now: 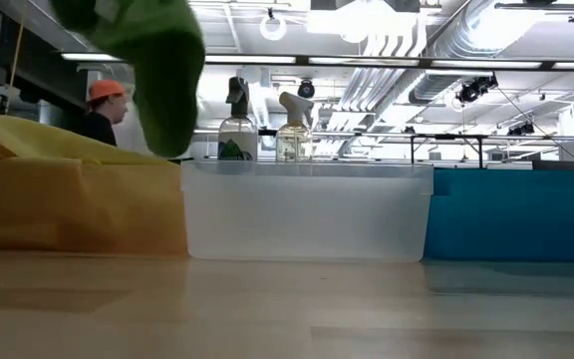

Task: Sort microfiber towel by color & place in baskets
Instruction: Put the top left green microfiber cloth into the blue bin

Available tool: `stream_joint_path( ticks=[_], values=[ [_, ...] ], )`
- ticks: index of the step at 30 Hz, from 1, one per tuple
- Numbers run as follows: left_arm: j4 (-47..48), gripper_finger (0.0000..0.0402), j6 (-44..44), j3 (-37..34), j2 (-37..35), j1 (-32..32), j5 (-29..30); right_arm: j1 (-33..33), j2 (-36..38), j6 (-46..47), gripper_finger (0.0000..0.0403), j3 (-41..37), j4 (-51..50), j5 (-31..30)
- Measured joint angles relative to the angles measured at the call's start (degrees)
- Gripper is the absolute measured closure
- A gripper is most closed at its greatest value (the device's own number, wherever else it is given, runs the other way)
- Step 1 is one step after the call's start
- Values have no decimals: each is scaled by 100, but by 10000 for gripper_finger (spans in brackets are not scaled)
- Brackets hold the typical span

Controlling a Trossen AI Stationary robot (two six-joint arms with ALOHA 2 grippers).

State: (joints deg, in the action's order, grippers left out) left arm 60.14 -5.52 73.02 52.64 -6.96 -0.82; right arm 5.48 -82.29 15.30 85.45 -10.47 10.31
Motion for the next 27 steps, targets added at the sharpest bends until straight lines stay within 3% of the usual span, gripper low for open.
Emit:
stream_joint_path(
  ticks=[4, 8, 16, 23, 25, 27],
  values=[
    [-874, 402, 558, -2, 589, 409, 595, 0, -253, -193, 151, -2, 204, 0],
    [-1480, 401, 997, 260, 1212, 466, 669, -5, -453, -378, 151, -2, 217, 0],
    [-1680, 401, 1486, 1139, 2107, 483, 601, -185, -806, -668, 151, -2, 20, -50],
    [-1668, 401, 1474, 1366, 2307, 483, 540, -254, -918, -640, 153, -2, -195, -334],
    [-1748, 398, 1314, 1376, 2304, 483, 510, -282, -923, -636, 169, -2, -225, -388],
    [-1816, 391, 1097, 1376, 2285, 483, 497, -323, -923, -637, 209, -2, -219, -450]
  ],
)
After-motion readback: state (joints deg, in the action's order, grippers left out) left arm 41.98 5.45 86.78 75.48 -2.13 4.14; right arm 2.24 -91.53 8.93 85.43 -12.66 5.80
